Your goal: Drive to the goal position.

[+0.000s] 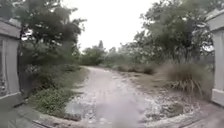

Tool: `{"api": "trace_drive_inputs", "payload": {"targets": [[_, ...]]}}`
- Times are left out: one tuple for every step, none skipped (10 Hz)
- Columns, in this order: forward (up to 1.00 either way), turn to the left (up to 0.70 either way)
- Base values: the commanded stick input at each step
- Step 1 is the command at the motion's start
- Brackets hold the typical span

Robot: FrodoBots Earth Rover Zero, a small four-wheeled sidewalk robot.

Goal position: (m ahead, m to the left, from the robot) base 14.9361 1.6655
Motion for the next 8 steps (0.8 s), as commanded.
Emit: {"api": "trace_drive_inputs", "payload": {"targets": [[0.50,0.00],[0.50,0.00],[0.50,0.00],[0.50,0.00],[0.50,0.00],[0.50,0.00],[0.50,0.00],[0.50,0.00]]}}
